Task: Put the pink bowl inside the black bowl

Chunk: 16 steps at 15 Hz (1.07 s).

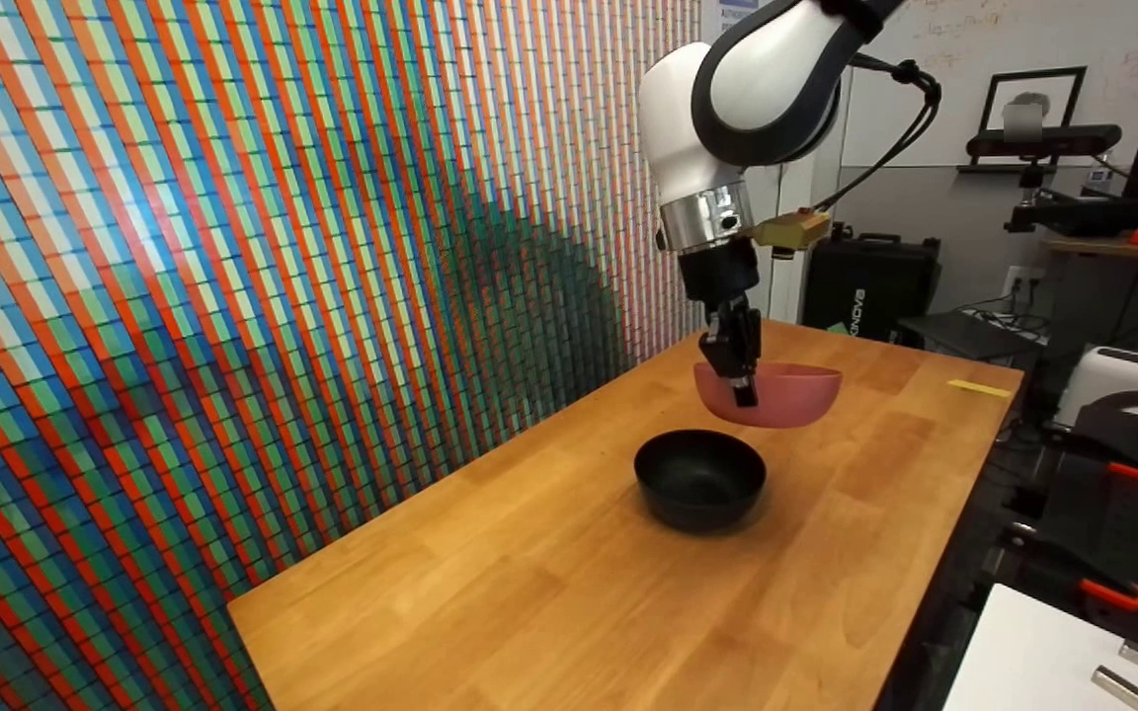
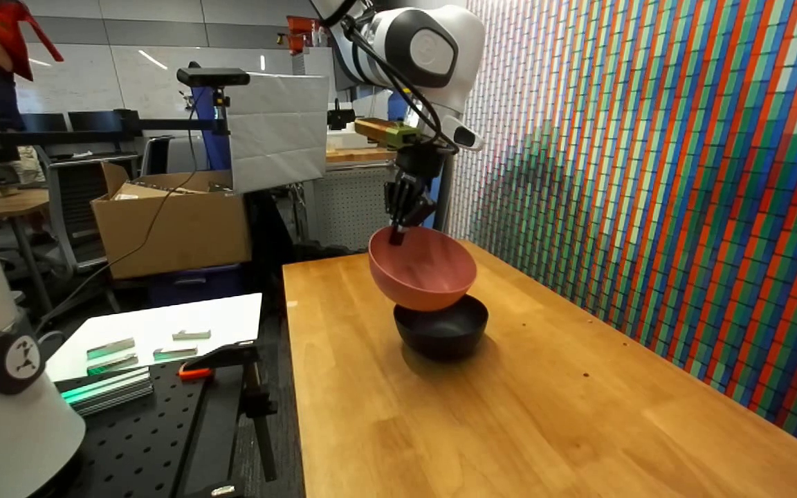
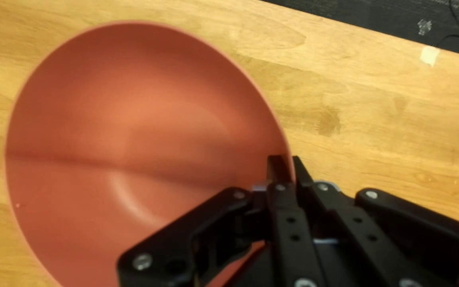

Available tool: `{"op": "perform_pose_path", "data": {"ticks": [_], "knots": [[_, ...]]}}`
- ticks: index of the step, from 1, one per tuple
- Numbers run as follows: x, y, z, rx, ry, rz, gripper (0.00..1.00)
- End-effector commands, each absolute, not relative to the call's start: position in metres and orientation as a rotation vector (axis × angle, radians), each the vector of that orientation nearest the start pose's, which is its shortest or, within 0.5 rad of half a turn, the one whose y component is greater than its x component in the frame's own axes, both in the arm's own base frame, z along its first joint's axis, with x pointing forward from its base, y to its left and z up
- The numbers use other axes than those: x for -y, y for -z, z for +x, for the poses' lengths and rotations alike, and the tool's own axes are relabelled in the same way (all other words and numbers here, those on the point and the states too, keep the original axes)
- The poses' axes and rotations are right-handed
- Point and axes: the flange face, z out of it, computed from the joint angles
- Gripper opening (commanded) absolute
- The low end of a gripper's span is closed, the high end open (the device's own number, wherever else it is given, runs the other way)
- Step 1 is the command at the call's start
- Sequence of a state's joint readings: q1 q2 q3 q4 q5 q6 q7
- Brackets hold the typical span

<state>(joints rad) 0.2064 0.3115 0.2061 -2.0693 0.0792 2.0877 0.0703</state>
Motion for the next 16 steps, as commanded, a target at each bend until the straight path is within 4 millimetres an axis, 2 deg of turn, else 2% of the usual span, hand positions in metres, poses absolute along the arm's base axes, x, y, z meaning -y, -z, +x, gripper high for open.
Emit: {"op": "perform_pose_path", "data": {"ticks": [1,6,8,14,16], "knots": [[-0.242,-0.27,0.515,0.402,-0.576,-3.113,0.06],[-0.248,-0.273,0.517,0.375,-0.87,-3.179,0.07],[-0.251,-0.28,0.523,0.44,-0.823,-3.158,0.06],[-0.266,-0.298,0.552,0.342,-0.267,-3.116,0.06],[-0.271,-0.297,0.555,0.352,-0.163,-3.093,0.06]]}}
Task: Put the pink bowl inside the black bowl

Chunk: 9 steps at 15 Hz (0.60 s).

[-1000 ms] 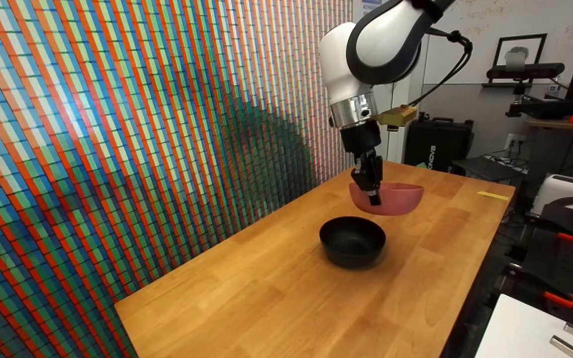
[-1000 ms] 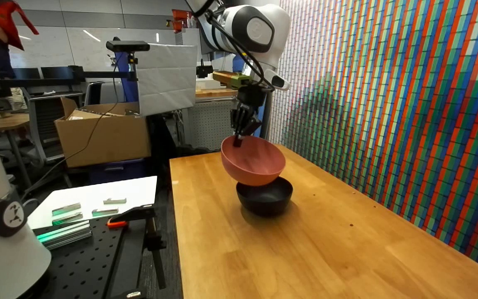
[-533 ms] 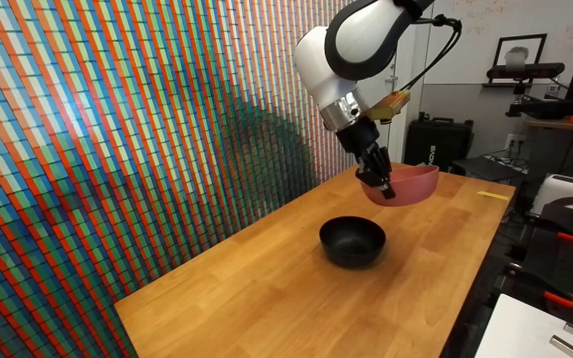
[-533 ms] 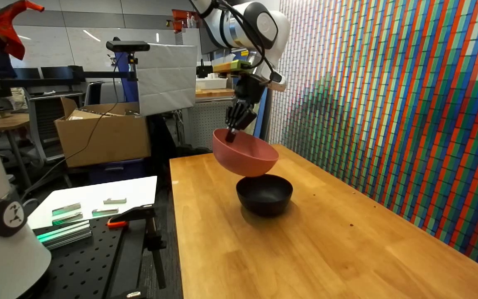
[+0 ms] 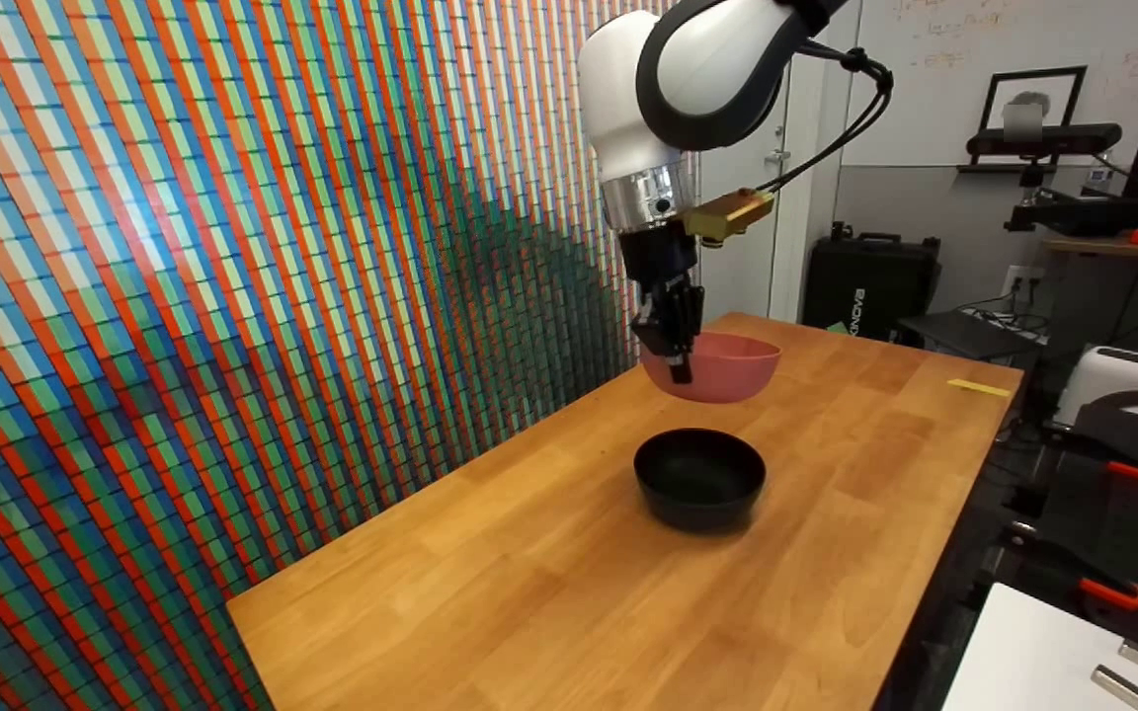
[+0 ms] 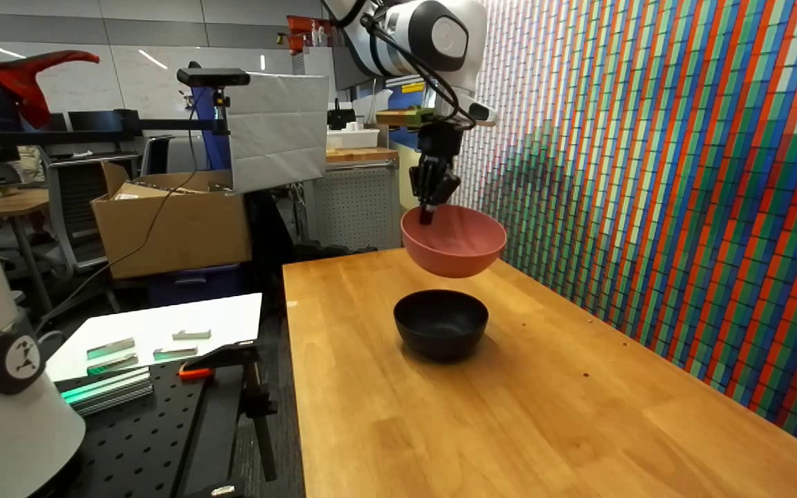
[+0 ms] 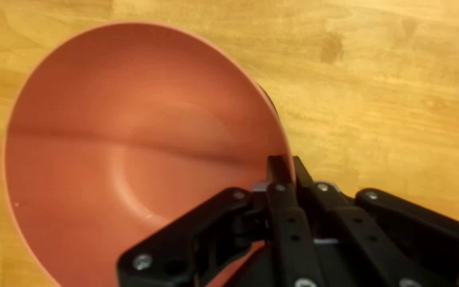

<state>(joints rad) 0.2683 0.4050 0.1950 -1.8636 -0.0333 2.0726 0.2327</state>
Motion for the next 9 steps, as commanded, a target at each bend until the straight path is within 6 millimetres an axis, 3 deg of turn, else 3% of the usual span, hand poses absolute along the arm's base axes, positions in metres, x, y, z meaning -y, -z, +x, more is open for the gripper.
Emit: {"op": "perform_pose_path", "data": {"ticks": [1,9], "knots": [[-0.271,-0.295,0.556,0.361,-0.149,-3.086,0.06],[-0.267,-0.266,0.558,0.342,-0.174,-3.105,0.06]]}}
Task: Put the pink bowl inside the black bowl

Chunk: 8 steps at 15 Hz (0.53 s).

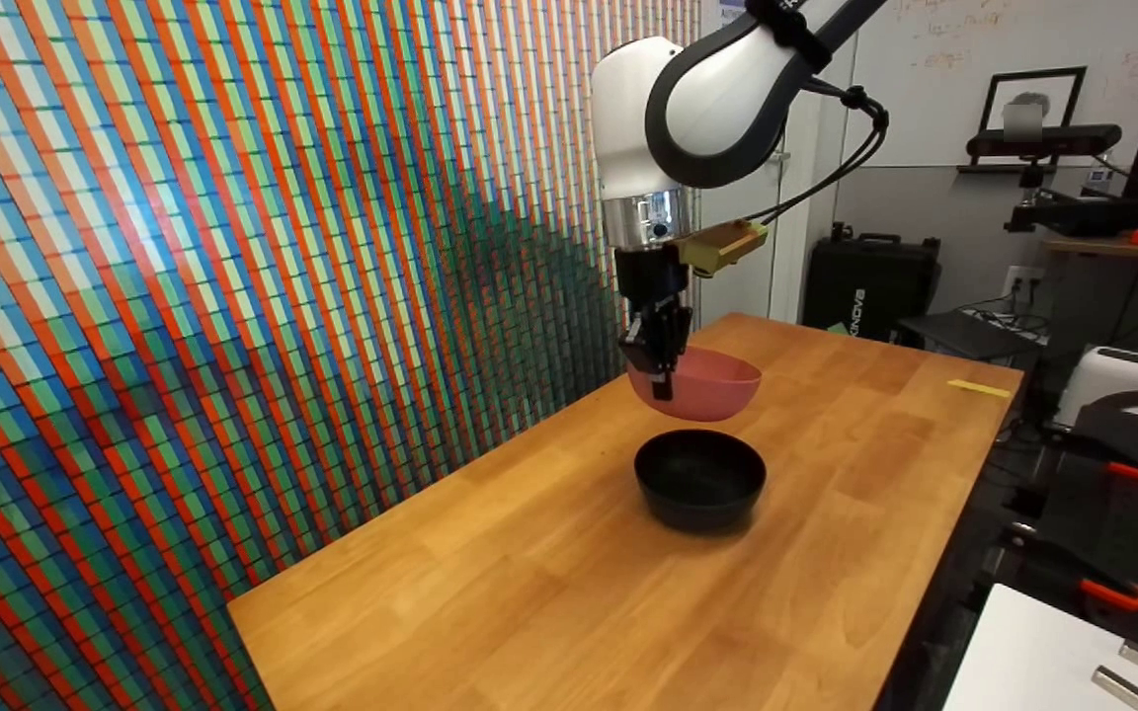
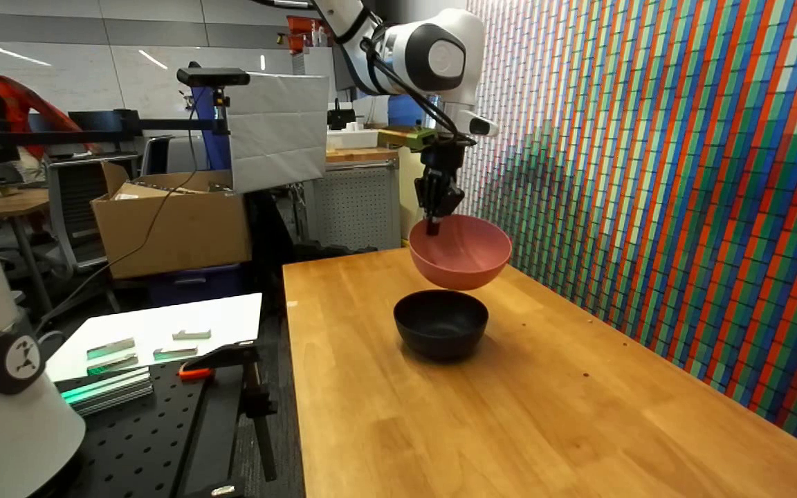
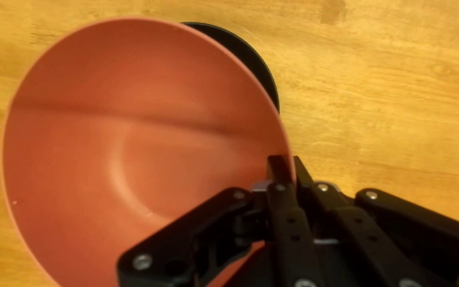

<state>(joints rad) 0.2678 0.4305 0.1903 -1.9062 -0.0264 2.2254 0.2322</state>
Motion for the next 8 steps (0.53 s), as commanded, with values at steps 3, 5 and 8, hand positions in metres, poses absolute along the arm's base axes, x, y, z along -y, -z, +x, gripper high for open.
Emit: {"op": "perform_pose_path", "data": {"ticks": [3,5,8], "knots": [[-0.268,-0.261,0.558,0.345,-0.194,-3.108,0.06],[-0.269,-0.258,0.558,0.344,-0.219,-3.116,0.06],[-0.27,-0.252,0.559,0.35,-0.261,-3.126,0.06]]}}
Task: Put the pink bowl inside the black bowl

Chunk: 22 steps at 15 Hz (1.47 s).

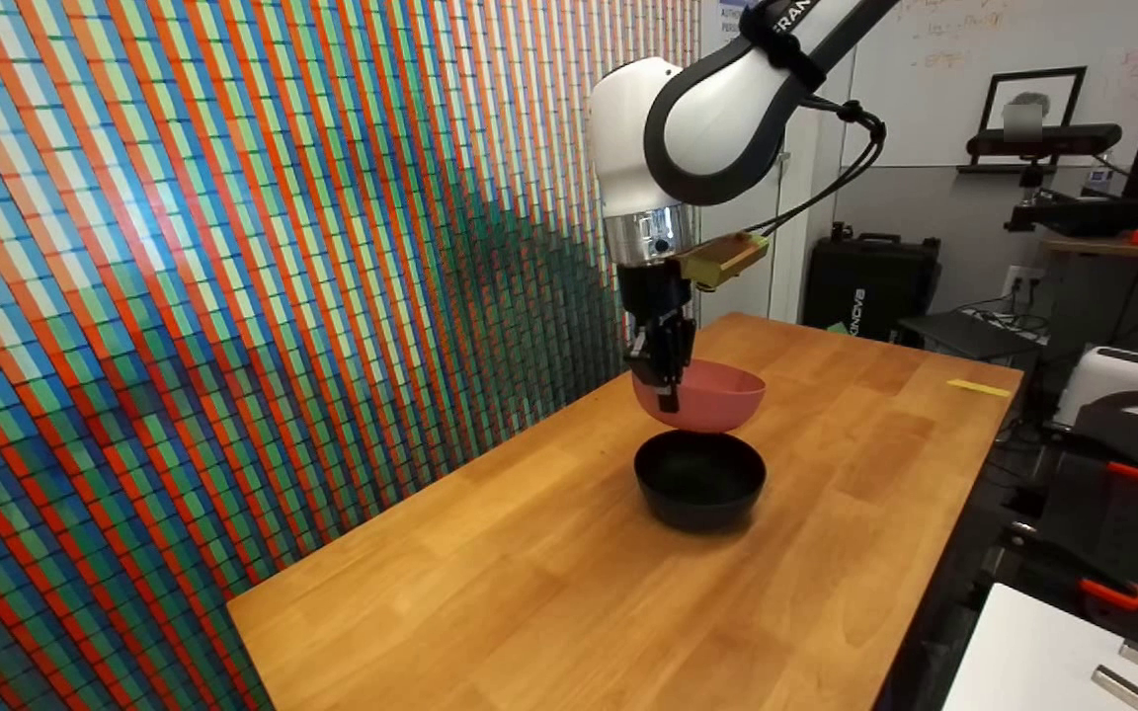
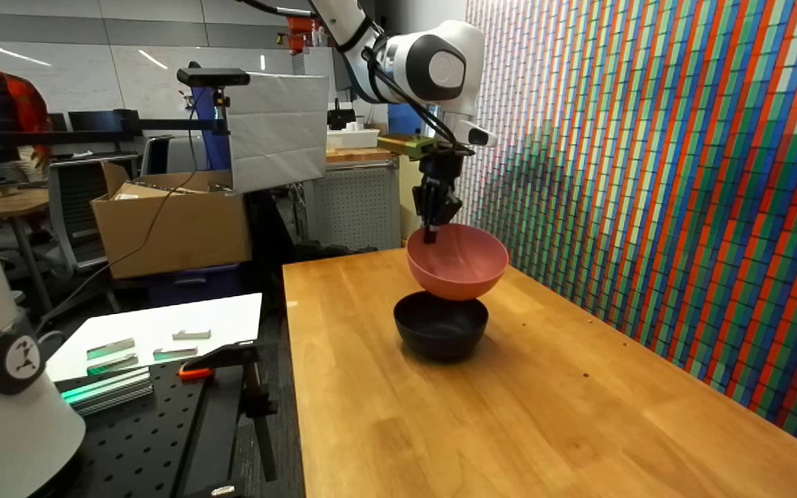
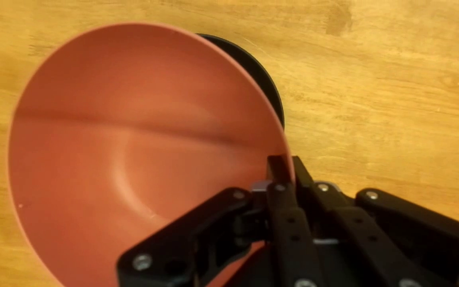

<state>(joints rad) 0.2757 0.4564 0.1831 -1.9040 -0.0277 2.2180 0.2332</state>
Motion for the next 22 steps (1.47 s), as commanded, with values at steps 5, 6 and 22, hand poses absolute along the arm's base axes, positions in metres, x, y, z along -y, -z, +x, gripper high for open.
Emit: {"op": "perform_pose_path", "data": {"ticks": [5,6,22], "knots": [[-0.274,-0.243,0.559,0.376,-0.354,-3.136,0.36],[-0.274,-0.242,0.56,0.375,-0.372,-3.14,0.44],[-0.162,-0.323,0.57,0.0,-0.311,-3.134,1.0]]}}
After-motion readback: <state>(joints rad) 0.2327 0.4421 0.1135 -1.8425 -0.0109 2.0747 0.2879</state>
